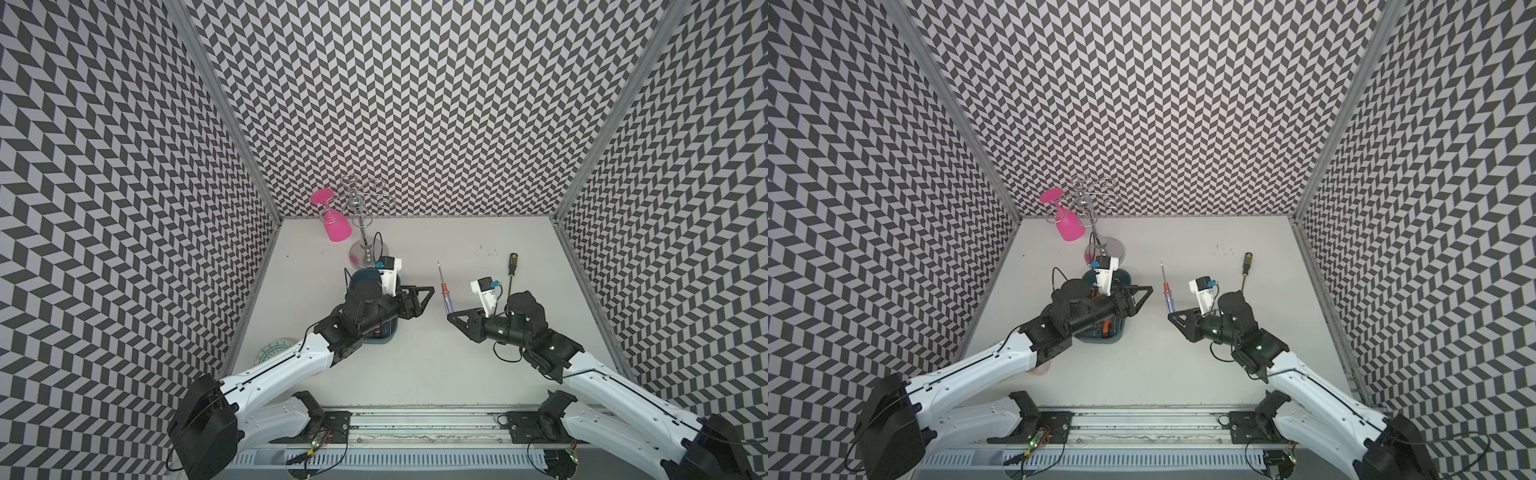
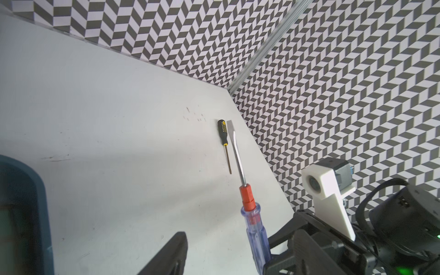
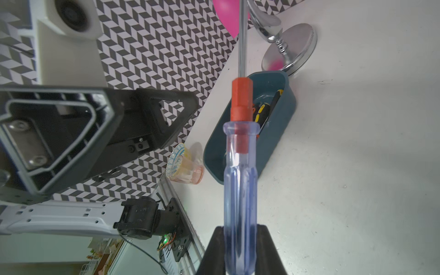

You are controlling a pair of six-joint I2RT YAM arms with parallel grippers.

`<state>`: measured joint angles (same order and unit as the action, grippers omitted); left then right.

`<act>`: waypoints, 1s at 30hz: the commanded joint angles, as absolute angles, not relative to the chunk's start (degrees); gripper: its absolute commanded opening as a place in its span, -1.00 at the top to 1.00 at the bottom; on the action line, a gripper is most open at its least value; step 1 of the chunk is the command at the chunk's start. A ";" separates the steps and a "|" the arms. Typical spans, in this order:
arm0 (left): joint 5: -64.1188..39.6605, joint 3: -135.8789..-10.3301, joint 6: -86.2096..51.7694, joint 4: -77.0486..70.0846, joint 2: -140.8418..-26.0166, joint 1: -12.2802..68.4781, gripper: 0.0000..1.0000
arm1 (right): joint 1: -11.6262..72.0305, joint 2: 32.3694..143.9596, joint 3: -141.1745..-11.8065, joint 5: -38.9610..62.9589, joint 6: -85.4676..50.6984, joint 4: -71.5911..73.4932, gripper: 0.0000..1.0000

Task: Put the screwdriver on the desktop into the storage box
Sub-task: Pick up the screwdriver from the center of the board.

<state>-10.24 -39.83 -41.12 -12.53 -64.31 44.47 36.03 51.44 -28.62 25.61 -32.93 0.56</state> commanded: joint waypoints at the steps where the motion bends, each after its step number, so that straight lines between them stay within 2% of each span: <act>1: -14.02 -38.42 -42.46 -18.34 -65.27 44.28 -0.47 | 36.91 49.46 -27.83 27.22 -34.68 8.46 0.90; 15: -17.63 -35.97 -44.74 -26.67 -67.97 47.97 -0.33 | 37.53 50.87 -26.79 28.19 -39.07 14.63 0.90; 27: -18.01 -37.45 -44.91 -27.80 -71.01 49.38 0.01 | 39.00 51.72 -26.83 28.06 -39.32 15.29 0.90; 30: -17.93 -37.49 -44.89 -27.88 -71.10 49.61 0.21 | 39.19 51.93 -26.71 28.06 -39.42 15.53 0.90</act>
